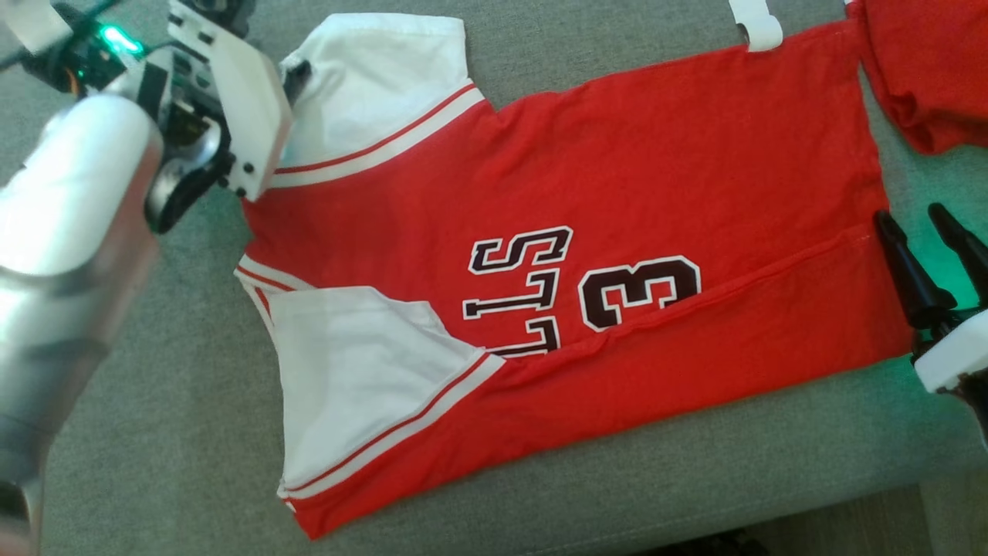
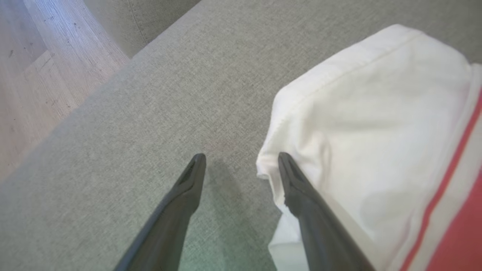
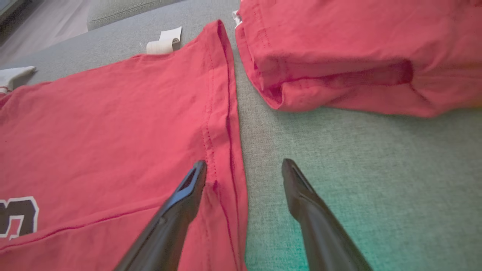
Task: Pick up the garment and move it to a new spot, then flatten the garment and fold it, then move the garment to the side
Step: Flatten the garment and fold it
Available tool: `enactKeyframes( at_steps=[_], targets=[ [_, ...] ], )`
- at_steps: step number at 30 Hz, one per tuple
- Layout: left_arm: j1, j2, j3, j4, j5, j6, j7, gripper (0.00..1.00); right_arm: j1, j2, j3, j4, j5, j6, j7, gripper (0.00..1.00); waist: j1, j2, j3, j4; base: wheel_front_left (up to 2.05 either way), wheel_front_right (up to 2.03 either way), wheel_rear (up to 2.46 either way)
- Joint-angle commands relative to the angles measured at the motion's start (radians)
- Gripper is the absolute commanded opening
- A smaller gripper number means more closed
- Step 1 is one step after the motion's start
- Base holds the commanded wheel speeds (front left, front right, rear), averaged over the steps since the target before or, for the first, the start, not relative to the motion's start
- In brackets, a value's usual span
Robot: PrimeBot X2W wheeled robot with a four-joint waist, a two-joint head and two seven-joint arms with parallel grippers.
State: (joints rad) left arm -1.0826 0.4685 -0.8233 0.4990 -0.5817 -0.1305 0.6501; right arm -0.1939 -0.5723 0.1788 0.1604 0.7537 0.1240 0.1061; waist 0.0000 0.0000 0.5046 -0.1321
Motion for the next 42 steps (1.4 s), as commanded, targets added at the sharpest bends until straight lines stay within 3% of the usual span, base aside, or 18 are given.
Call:
enactKeyframes(
  at_steps=[1, 7, 10, 12, 14, 16, 17, 22, 29, 30, 31, 32, 42],
  targets=[
    [-0.006, 0.046, 0.02, -0.033, -0.009, 0.005, 0.009, 1.0, 0.018, -0.021, -0.005, -0.025, -0.007, 0.007, -0.002, 1.0, 0.0, 0.0, -0.004, 0.0, 0.0, 0.0, 0.0],
    [0.02, 0.065, 0.002, -0.104, -0.022, 0.004, 0.024, 1.0, 0.028, -0.012, -0.012, -0.027, -0.011, 0.007, -0.002, 1.0, 0.0, 0.0, -0.011, 0.003, 0.0, 0.0, 0.0],
    [0.026, 0.072, -0.003, -0.121, -0.018, 0.007, 0.024, 0.92, 0.025, -0.007, -0.01, -0.029, -0.012, 0.007, -0.002, 1.0, 0.0, 0.0, -0.008, 0.004, 0.0, 0.0, 0.0],
    [0.028, 0.073, -0.007, -0.125, -0.015, 0.011, 0.023, 0.76, 0.02, -0.006, -0.007, -0.031, -0.013, 0.007, -0.001, 1.0, 0.0, 0.0, -0.005, 0.003, 0.0, 0.0, 0.0],
    [0.029, 0.069, -0.007, -0.129, -0.02, 0.01, 0.013, 0.48, 0.015, -0.006, -0.005, -0.032, -0.012, 0.007, -0.001, 1.0, 0.0, 0.0, 0.0, 0.002, 0.0, 0.0, 0.0],
    [0.025, 0.069, -0.01, -0.13, -0.017, 0.009, -0.008, 0.04, 0.01, -0.007, -0.002, -0.032, -0.012, 0.007, -0.003, 1.0, 0.0, 0.0, 0.004, 0.0, 0.0, 0.0, 0.0],
    [0.021, 0.07, -0.012, -0.13, -0.013, 0.008, -0.021, 0.0, 0.008, -0.007, 0.0, -0.031, -0.012, 0.007, -0.004, 1.0, 0.0, 0.0, 0.005, -0.001, 0.0, 0.0, 0.0],
    [-0.006, 0.084, -0.027, -0.125, 0.019, 0.005, -0.08, 0.0, 0.007, -0.012, 0.003, -0.023, -0.008, 0.007, -0.01, 1.0, 0.0, 0.0, -0.004, -0.003, 0.0, 0.0, 0.0],
    [-0.079, 0.108, -0.086, -0.113, 0.181, 0.023, -0.17, 0.02, 0.013, -0.019, 0.001, -0.022, -0.003, 0.007, -0.009, 1.0, 0.0, 0.0, -0.012, 0.005, 0.0, 0.0, 0.0],
    [-0.089, 0.112, -0.097, -0.106, 0.206, 0.028, -0.175, 0.31, 0.012, -0.019, 0.002, -0.023, -0.002, 0.007, -0.008, 1.0, 0.0, 0.0, -0.011, 0.007, 0.0, 0.0, 0.0],
    [-0.098, 0.113, -0.105, -0.098, 0.229, 0.038, -0.186, 0.8, 0.012, -0.018, 0.003, -0.024, -0.002, 0.007, -0.006, 1.0, 0.0, 0.0, -0.01, 0.008, 0.0, 0.0, 0.0],
    [-0.105, 0.112, -0.108, -0.091, 0.247, 0.051, -0.2, 1.0, 0.011, -0.018, 0.004, -0.026, -0.002, 0.007, -0.005, 1.0, 0.0, 0.0, -0.008, 0.008, 0.0, 0.0, 0.0],
    [-0.126, 0.078, -0.093, -0.005, 0.253, 0.107, -0.246, 1.0, 0.015, -0.017, 0.008, -0.027, -0.002, 0.007, -0.005, 1.0, 0.0, 0.0, 0.002, 0.009, 0.0, 0.0, 0.0]
  ],
)
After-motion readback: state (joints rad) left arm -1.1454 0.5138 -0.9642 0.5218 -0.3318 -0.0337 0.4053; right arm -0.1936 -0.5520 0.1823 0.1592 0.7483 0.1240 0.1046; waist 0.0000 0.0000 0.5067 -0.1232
